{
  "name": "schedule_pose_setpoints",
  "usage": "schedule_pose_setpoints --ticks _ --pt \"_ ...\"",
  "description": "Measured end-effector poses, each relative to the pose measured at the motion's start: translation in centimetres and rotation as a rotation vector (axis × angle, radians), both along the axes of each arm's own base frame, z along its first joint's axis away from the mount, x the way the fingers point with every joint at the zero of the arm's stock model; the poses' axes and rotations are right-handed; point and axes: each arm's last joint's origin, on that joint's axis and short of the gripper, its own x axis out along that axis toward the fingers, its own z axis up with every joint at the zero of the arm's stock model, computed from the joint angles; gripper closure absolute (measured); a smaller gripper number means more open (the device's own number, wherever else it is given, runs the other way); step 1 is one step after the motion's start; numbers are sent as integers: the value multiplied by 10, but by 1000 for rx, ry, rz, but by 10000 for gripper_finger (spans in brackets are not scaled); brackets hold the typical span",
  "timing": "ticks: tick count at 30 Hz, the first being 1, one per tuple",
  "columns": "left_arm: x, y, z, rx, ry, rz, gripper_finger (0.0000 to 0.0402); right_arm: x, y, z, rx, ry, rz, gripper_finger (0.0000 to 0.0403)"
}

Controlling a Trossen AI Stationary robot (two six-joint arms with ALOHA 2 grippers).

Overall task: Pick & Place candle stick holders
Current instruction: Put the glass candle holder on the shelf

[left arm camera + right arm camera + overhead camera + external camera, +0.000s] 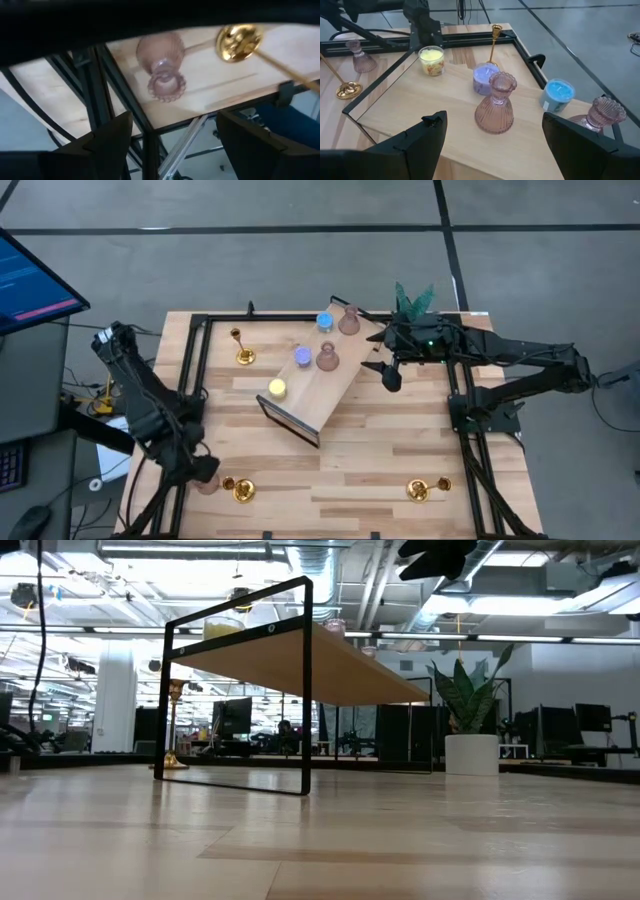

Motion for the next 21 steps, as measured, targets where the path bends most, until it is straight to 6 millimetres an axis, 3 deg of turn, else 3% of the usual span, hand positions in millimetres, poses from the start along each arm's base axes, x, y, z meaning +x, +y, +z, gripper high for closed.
schedule_pose_setpoints --ticks 11,21 --pt "-11 -20 -32 27 23 -61 112 0 0 -1 30 4 -13 85" --pt "-13 -16 -52 59 16 -64 135 -1 0 -1 45 4 -20 85"
